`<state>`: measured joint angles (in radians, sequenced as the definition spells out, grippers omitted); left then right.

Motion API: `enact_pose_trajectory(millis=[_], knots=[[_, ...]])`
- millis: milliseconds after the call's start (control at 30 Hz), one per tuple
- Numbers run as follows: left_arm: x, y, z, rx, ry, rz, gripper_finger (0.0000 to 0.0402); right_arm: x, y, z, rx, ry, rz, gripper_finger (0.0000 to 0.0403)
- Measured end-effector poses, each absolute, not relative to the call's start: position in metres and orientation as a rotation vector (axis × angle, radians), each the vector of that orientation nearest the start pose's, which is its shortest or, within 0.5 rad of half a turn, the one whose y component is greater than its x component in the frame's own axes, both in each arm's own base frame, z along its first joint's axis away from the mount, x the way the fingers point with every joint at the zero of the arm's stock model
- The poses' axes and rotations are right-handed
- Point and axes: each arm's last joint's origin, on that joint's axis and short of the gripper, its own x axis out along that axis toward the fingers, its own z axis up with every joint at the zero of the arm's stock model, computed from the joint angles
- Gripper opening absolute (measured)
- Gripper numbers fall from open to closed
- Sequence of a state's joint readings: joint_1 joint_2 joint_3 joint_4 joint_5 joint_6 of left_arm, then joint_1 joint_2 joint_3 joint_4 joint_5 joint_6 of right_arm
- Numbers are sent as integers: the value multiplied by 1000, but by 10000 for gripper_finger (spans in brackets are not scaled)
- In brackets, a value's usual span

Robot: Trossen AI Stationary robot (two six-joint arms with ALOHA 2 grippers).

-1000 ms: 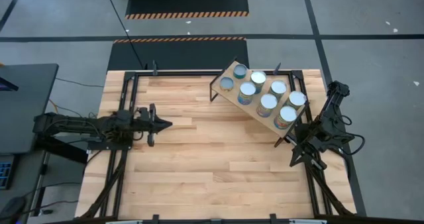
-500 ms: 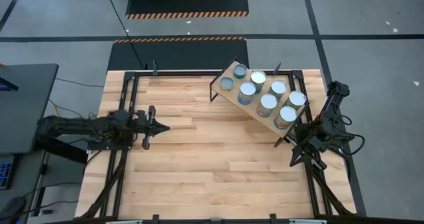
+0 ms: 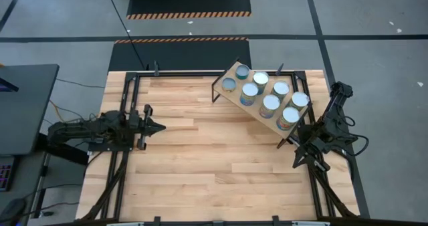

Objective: Pick and place cans onto a shelf
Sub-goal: Return to Home Position

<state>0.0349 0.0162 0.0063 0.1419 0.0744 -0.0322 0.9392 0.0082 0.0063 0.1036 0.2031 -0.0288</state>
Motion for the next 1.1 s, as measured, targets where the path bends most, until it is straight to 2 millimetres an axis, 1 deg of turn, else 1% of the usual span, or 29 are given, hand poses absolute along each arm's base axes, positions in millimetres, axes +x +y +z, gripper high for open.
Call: enact_pose_trajectory(millis=[67, 167, 400, 633, 767, 1100], knots=[[97, 1, 175, -15, -104, -56, 5, 62, 75, 175, 29, -98, 734, 16], [97, -1, 174, 19, -97, -125, 5, 62, 75, 175, 29, -98, 734, 16], [98, 0, 173, 154, -88, -91, 15, 62, 75, 175, 30, -99, 733, 16], [98, 0, 173, 97, -89, -93, 20, 62, 75, 176, 34, -105, 732, 16], [98, 0, 173, 97, -89, -93, 16, 62, 74, 176, 34, -105, 730, 16], [98, 0, 173, 98, -89, -93, 22, 62, 74, 176, 33, -105, 730, 16]])
